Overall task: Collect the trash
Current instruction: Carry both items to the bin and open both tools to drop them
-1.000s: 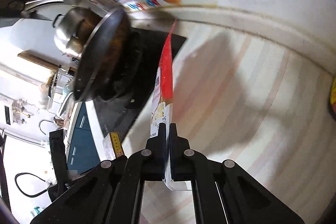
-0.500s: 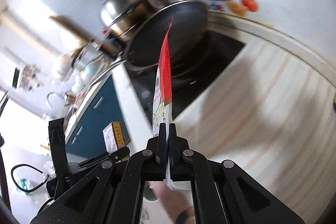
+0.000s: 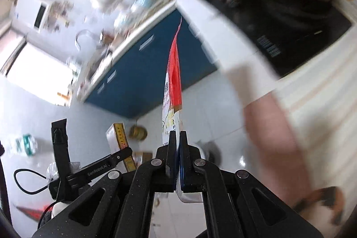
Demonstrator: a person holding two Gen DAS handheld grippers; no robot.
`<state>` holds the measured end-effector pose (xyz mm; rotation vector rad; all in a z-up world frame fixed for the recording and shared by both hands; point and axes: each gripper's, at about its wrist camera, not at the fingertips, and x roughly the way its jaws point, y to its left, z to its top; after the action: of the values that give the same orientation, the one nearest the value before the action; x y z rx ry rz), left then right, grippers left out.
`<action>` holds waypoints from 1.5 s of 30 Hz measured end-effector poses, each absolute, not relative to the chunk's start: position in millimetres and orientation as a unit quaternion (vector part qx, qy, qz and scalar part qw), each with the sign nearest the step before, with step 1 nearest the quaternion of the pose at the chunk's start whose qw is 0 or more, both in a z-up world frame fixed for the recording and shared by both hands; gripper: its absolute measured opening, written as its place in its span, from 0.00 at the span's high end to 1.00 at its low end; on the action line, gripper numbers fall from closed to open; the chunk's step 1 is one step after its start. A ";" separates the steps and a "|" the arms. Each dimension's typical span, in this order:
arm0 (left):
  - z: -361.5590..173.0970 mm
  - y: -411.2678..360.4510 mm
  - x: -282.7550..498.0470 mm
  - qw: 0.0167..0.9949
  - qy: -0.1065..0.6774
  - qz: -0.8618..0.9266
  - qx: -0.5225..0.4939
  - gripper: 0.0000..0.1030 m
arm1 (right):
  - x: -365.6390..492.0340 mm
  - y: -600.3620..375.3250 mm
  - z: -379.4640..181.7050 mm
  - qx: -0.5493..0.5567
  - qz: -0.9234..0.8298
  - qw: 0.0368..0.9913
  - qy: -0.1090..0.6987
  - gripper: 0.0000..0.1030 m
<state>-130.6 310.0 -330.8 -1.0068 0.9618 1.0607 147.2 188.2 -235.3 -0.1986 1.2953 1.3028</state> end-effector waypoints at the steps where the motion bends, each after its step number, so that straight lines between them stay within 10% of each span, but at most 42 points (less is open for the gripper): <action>1: -340.4 313.8 -141.9 0.631 0.421 0.473 -0.448 0.46 | 127.4 202.1 -250.9 -0.100 0.567 0.590 0.566 0.99; 14: -574.4 356.4 -314.3 0.494 0.441 0.530 -0.530 0.46 | -55.7 305.0 -517.3 -0.250 0.556 0.495 0.619 0.99; 29: -824.9 415.2 -331.9 0.467 0.466 0.470 -0.587 0.44 | -131.0 377.5 -819.3 -0.374 0.495 0.450 0.643 0.98; 32: -832.7 419.5 -336.7 0.464 0.459 0.468 -0.596 0.10 | -137.2 385.0 -844.9 -0.391 0.482 0.442 0.647 0.92; 37: -804.1 415.4 -341.7 0.463 0.463 0.484 -0.581 0.00 | -142.1 389.7 -828.0 -0.406 0.486 0.456 0.625 0.33; 45: -684.7 375.1 -353.4 0.496 0.452 0.539 -0.510 0.00 | -151.6 363.7 -707.1 -0.450 0.504 0.512 0.530 0.01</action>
<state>-353.4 375.1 -684.7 -1.2348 1.0957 1.3048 -151.6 363.7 -707.1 -1.0836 1.2749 1.2126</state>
